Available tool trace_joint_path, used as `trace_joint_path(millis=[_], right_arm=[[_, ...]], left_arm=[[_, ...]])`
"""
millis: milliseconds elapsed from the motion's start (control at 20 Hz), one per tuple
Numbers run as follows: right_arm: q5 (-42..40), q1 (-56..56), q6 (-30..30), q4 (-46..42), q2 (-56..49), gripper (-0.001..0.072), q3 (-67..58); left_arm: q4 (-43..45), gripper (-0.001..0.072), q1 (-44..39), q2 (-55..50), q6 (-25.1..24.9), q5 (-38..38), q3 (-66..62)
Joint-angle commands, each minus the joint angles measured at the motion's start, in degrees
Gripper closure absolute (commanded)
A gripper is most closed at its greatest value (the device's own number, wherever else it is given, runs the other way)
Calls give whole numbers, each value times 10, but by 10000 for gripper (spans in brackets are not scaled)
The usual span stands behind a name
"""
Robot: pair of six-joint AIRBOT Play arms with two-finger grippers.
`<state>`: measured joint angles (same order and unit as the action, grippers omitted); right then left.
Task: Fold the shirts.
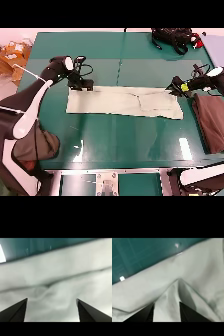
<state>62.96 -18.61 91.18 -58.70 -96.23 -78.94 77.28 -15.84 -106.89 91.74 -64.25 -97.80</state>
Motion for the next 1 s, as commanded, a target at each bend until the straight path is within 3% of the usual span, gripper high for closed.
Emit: trace_joint_path(millis=[0,100,250,350,600,950], right_arm=[[28,-19,-45,1,-40,316,-68],[90,-62,-98,0,-38,194,-96],[153,-134,-188,2,-39,160,-81],[158,-175,-223,12,-48,61,-53],[199,-198,-287,148,-132,60,-33],[193,-101,-304,139,-169,72,-48]], left_arm=[[19,0,11,-27,-3,-14,-75],[44,1,35,-27,-1,-73,-135],[29,1,73,-26,19,-146,-196],[0,1,80,-25,19,-169,-196],[-70,1,75,-27,18,-160,-190],[-128,1,75,-27,16,-160,-190]])
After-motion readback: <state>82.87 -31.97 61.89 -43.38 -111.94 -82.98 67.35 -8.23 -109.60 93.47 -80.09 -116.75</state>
